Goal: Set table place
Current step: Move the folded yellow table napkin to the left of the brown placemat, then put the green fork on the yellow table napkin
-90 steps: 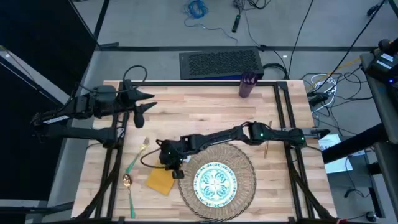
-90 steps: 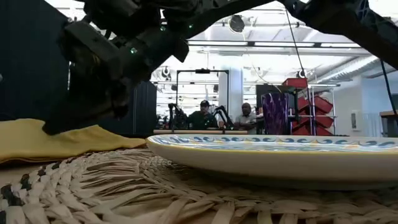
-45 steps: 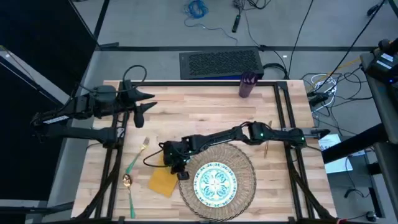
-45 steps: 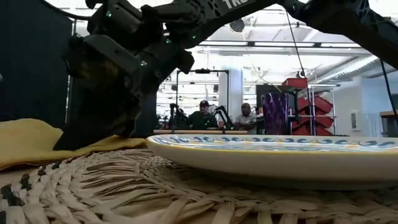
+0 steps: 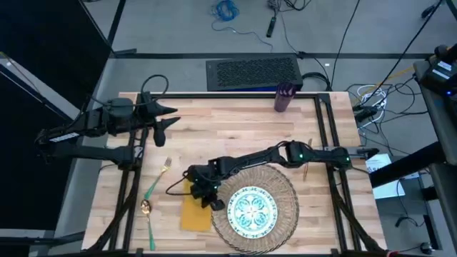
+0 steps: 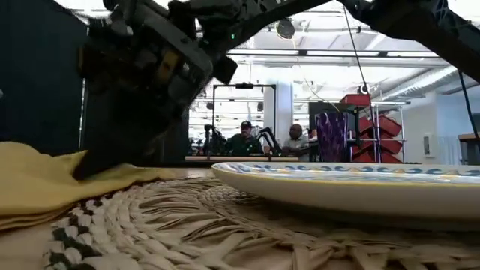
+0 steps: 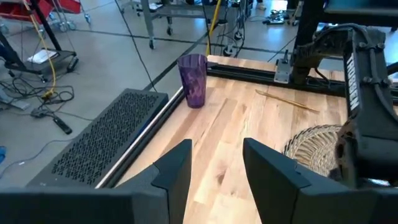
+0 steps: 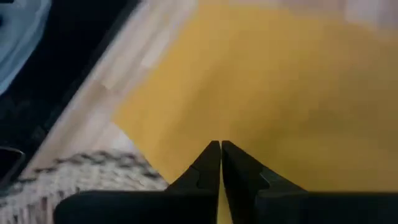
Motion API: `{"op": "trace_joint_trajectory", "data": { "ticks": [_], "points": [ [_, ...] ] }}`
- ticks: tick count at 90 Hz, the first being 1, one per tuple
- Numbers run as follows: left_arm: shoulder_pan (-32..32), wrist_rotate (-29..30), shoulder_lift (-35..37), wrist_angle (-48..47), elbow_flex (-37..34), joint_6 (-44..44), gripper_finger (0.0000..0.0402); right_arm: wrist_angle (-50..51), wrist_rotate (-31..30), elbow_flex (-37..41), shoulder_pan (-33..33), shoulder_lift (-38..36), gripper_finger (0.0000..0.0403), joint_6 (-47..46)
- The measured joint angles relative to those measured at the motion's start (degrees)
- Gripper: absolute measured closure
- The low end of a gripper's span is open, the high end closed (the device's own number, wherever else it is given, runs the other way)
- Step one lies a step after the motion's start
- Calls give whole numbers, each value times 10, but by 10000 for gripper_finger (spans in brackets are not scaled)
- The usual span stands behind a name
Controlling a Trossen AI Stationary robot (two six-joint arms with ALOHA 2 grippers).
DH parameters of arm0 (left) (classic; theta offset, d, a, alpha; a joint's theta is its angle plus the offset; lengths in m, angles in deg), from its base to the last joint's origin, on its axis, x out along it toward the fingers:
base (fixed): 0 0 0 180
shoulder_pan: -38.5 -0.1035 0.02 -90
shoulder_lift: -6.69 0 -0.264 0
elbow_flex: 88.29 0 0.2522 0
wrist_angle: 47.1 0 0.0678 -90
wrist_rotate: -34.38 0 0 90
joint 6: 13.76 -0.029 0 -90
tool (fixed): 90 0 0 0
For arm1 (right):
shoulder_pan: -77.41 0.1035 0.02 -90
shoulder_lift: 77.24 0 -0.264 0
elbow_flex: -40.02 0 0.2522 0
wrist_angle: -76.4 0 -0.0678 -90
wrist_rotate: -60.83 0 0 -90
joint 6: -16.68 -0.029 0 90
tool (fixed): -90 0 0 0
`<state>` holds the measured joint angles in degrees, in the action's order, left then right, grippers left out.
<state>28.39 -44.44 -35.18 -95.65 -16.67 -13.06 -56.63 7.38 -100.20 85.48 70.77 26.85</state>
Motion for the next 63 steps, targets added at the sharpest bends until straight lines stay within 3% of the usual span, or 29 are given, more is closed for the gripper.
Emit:
{"op": "trace_joint_trajectory", "data": {
  "ticks": [16, 34, 45, 55, 63],
  "points": [
    [0, -2, 0, 0, 0, 1, 270, 0, -11, -16, 4, 0, 403, -6],
    [0, -4, 0, 0, 0, 1, 270, 86, -124, -78, -12, -9, 403, -7],
    [0, -9, 0, -1, 0, 10, 270, 139, -158, -78, -30, -44, 403, -5],
    [0, -48, 4, -2, 0, 41, 270, 229, -159, -77, -49, -78, 403, 4],
    [6, -112, 3, -1, -1, 87, 270, 326, -169, -76, -64, -113, 403, 15]
  ]
}}
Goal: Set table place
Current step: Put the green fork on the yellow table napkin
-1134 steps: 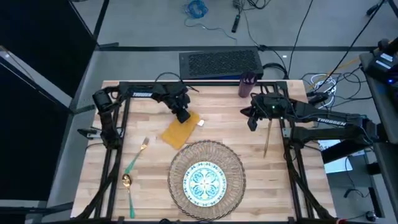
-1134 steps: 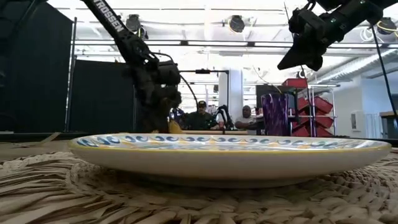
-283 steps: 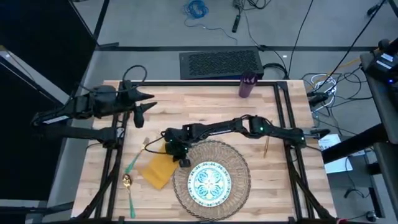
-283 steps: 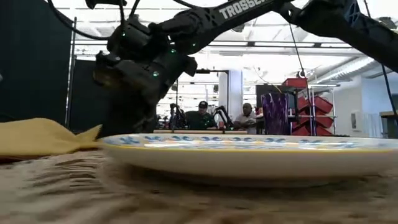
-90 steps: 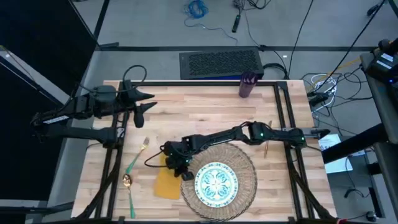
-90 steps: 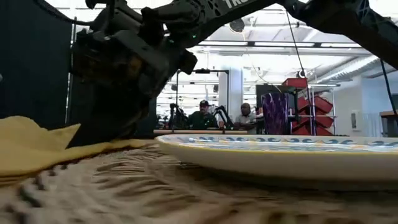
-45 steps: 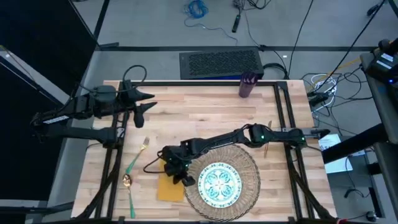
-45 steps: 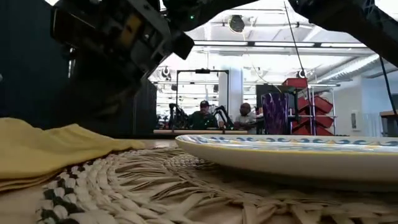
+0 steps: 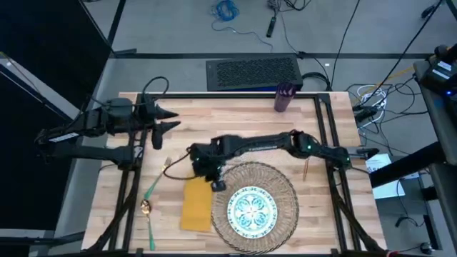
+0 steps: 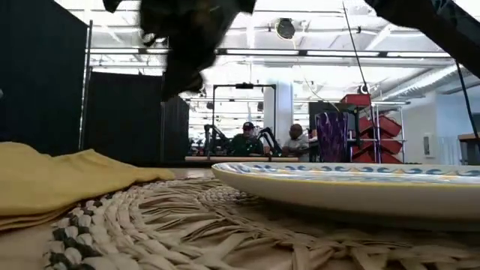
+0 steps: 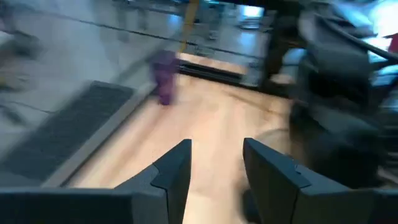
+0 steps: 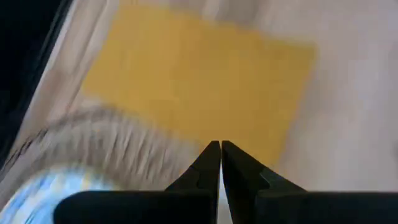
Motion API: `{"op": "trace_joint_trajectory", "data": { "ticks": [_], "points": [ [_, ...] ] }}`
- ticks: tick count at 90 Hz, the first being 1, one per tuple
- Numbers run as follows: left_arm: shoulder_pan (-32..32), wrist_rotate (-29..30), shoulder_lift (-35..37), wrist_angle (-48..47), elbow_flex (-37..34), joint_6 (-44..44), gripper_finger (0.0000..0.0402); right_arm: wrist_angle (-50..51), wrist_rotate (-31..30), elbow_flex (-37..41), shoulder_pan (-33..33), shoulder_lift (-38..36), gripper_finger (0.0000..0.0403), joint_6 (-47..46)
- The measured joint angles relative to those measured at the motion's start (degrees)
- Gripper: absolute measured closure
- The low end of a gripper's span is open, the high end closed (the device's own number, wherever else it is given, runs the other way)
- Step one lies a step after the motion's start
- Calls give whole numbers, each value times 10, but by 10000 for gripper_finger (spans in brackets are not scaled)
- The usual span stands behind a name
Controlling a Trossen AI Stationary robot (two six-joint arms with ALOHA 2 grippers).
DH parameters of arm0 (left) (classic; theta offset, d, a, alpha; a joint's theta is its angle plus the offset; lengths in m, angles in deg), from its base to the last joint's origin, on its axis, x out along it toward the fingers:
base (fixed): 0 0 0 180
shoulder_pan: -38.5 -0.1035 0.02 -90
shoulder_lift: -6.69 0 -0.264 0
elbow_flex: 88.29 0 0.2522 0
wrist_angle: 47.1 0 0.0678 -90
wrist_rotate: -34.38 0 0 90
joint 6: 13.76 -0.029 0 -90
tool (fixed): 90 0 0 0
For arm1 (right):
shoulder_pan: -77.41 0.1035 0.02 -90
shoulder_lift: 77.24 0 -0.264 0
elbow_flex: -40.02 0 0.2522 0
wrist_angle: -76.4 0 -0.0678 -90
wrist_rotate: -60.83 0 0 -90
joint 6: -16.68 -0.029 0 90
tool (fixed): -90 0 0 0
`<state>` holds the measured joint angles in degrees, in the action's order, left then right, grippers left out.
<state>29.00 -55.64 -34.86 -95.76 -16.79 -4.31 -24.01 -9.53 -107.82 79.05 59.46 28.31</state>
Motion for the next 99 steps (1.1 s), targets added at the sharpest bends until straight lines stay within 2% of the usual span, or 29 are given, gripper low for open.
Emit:
{"op": "trace_joint_trajectory", "data": {
  "ticks": [9, 19, 27, 37, 48, 62, 70, 80, 92, 99],
  "points": [
    [29, -45, -9, -12, -14, 47, 270, 89, -49, 0, -13, -38, 403, 8],
    [70, -50, -17, -48, -33, 93, 270, 163, -107, 0, -25, -85, 403, 11],
    [100, -33, -14, -83, -36, 127, 270, 198, -140, 17, -40, -144, 403, 0],
    [133, 11, -2, -140, -36, 181, 270, 186, -169, 76, -64, -236, 403, -30],
    [158, 32, -3, -234, -37, 256, 270, 122, -200, 183, -75, -355, 403, -70],
    [174, 28, -27, -330, -38, 338, 270, 6, -252, 387, -77, -511, 403, -106],
    [180, -5, -42, -325, -49, 346, 270, -50, -276, 500, -77, -598, 403, -131],
    [182, -14, -67, -287, -67, 330, 270, -121, -288, 616, -81, -694, 403, -169],
    [182, 26, -112, -239, -88, 316, 270, -240, -291, 728, -80, -798, 403, -178],
    [182, 41, -137, -245, -97, 333, 270, -317, -291, 782, -80, -850, 403, -168]
  ]
}}
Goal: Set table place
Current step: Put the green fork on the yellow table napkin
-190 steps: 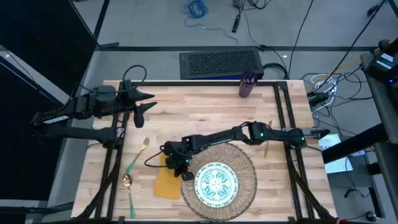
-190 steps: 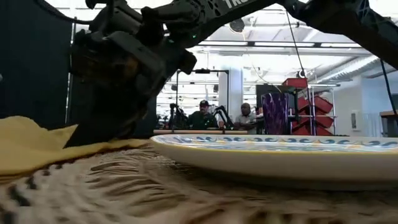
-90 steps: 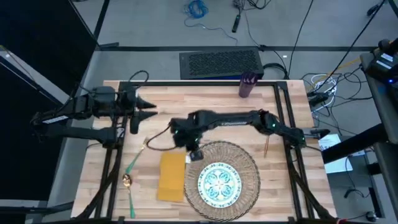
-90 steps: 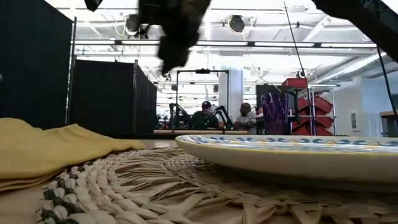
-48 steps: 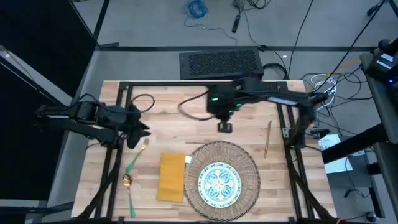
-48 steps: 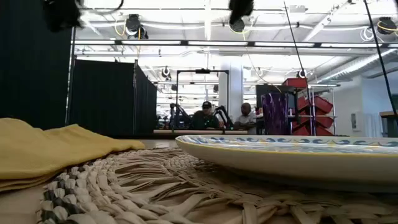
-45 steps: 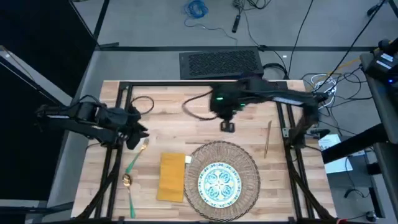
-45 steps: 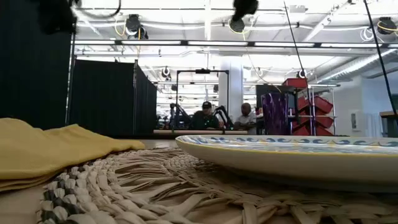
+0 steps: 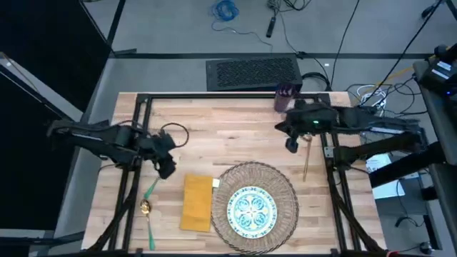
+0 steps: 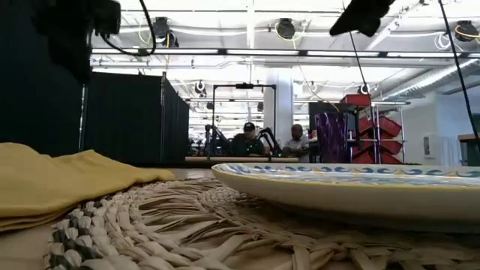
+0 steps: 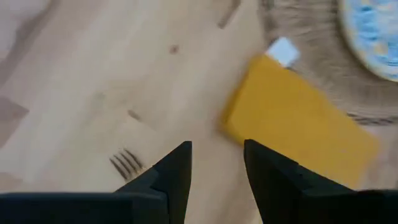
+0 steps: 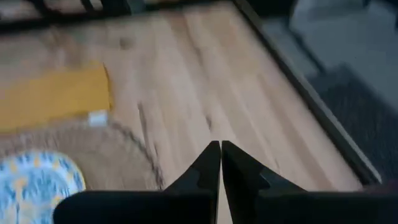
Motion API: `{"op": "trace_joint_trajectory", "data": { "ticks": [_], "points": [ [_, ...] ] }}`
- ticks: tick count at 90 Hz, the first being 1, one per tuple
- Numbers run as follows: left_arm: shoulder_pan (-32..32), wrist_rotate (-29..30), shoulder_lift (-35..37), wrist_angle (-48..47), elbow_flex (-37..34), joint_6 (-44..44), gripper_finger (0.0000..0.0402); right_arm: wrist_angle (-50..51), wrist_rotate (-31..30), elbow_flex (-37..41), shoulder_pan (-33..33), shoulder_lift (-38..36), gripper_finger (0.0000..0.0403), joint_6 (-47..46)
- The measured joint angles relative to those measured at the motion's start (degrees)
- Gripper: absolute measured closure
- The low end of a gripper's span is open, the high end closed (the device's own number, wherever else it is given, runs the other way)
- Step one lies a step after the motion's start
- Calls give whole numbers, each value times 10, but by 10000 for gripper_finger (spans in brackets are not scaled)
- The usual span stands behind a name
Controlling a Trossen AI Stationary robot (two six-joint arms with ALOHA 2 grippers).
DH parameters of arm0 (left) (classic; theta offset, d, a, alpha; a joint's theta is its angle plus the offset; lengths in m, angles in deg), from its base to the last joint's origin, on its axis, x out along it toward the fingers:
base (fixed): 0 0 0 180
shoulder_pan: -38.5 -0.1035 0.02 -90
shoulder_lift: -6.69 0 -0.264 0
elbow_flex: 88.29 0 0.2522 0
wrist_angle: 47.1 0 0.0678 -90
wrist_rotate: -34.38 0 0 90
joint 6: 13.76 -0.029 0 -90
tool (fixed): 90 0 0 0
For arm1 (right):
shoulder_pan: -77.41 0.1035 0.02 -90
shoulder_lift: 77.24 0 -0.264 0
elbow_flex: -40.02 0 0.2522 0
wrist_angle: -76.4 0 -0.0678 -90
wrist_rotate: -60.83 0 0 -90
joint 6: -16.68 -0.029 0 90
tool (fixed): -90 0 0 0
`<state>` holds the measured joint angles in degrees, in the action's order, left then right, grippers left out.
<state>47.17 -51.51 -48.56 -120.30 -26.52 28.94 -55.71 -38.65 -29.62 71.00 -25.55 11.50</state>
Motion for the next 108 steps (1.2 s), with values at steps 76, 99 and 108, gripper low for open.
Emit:
{"op": "trace_joint_trajectory", "data": {
  "ticks": [76, 99, 108],
  "points": [
    [116, -70, 12, -24, -121, 296, 228, -16, -12, 80, 0, -104, 266, -62],
    [116, -69, 9, 50, -164, 298, 223, -28, -11, 80, 0, -104, 225, -64],
    [116, -84, 9, 109, -190, 294, 223, -31, -10, 80, 0, -104, 226, -67]
  ]
}}
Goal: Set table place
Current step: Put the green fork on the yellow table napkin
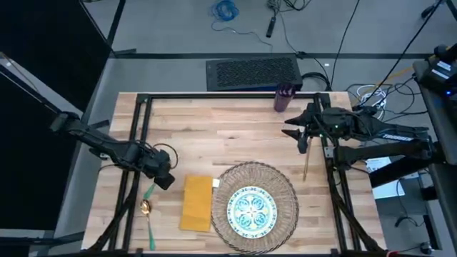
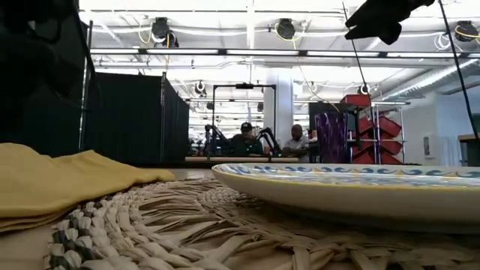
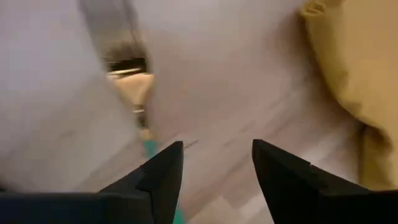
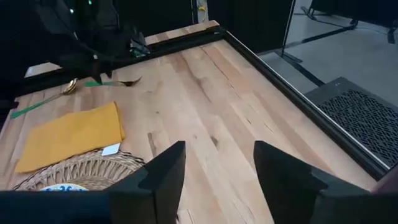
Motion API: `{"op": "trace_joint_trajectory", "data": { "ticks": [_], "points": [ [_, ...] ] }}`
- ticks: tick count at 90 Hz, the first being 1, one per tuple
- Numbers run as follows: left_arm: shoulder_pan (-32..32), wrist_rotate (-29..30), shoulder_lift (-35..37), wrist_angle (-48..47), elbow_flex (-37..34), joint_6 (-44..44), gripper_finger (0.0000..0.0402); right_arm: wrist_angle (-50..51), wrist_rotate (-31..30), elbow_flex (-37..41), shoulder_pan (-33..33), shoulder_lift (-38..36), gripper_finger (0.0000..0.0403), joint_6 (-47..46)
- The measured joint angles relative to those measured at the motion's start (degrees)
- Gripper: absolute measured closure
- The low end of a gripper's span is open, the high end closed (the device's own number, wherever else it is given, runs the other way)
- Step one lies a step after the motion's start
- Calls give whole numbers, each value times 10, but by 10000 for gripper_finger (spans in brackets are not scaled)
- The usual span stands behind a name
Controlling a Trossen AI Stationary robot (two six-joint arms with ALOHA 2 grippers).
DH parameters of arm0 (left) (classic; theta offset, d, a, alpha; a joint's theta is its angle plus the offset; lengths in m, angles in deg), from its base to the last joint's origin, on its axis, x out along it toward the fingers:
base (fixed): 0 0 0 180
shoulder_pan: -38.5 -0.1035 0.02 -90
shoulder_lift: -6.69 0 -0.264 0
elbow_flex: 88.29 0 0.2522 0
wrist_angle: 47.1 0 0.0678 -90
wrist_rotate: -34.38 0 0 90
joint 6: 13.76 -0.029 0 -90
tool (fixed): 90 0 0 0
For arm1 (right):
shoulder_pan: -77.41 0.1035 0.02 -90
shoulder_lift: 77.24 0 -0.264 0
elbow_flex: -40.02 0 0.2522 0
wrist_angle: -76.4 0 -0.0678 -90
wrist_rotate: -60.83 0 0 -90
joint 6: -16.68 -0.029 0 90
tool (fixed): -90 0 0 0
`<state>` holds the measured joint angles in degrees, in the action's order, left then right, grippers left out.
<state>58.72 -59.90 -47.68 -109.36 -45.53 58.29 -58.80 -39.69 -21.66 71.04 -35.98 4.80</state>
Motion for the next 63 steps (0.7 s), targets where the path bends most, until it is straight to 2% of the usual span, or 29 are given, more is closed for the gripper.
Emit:
{"op": "trace_joint_trajectory", "data": {
  "ticks": [20, 57, 63],
  "points": [
    [-1, 0, 1, -49, -7, 7, 223, -19, 0, 0, 0, 1, 226, 8],
    [-11, 19, -27, -41, -14, 10, 223, -20, 5, 0, 0, 36, 226, 45],
    [-11, 22, -37, -40, -15, 9, 223, -19, 20, 0, 0, 38, 226, 46]
  ]
}}
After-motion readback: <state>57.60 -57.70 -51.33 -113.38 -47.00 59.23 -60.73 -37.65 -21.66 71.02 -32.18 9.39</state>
